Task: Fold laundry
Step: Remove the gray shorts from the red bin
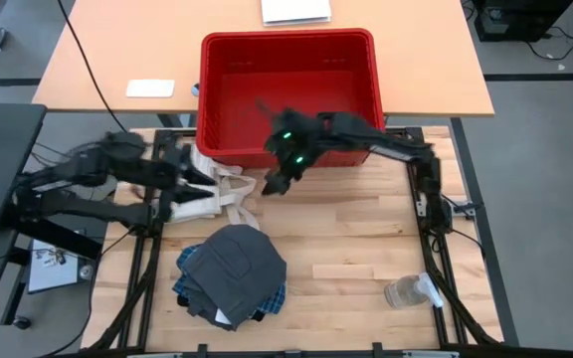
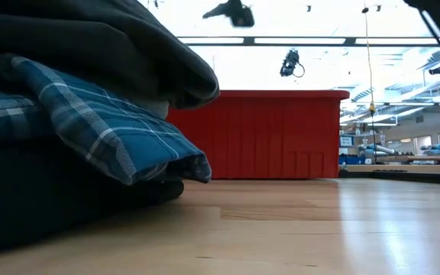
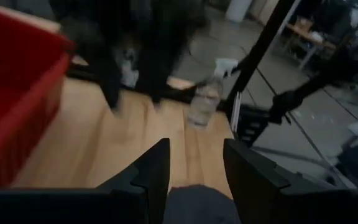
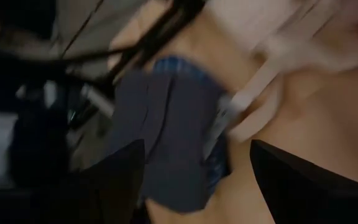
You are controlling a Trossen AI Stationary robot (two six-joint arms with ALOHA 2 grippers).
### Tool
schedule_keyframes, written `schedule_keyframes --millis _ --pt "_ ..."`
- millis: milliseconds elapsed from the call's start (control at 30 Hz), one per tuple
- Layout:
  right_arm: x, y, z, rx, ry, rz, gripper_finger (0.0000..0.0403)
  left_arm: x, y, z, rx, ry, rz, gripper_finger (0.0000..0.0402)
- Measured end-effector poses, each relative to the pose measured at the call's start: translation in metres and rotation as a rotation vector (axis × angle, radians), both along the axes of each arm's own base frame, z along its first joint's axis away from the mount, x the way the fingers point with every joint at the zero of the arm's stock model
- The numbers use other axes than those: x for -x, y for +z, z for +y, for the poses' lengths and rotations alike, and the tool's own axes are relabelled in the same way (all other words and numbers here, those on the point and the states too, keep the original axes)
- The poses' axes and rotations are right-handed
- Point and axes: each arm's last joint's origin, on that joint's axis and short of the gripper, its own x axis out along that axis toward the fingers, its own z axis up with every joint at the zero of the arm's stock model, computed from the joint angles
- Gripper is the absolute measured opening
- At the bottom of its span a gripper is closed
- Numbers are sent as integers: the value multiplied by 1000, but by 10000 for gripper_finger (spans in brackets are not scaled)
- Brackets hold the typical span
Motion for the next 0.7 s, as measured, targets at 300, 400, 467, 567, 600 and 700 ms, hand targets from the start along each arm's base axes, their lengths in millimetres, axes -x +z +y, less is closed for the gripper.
schedule_keyframes --millis 300,400,467,567,600,700 --pt "83 85 6 281 -287 -195 296 -62 -45 -35 14 12 -294 153" --pt "106 103 11 343 -362 -244 296 -68 -63 -49 27 13 -315 153" --pt "115 109 13 373 -399 -263 296 -70 -72 -59 43 -47 -294 153" --pt "122 114 14 396 -431 -276 296 -74 -91 -76 78 -198 -207 153" --pt "123 114 14 396 -439 -275 296 -75 -97 -82 86 -236 -176 153" --pt "120 112 13 386 -454 -263 296 -77 -111 -98 91 -303 -130 153"
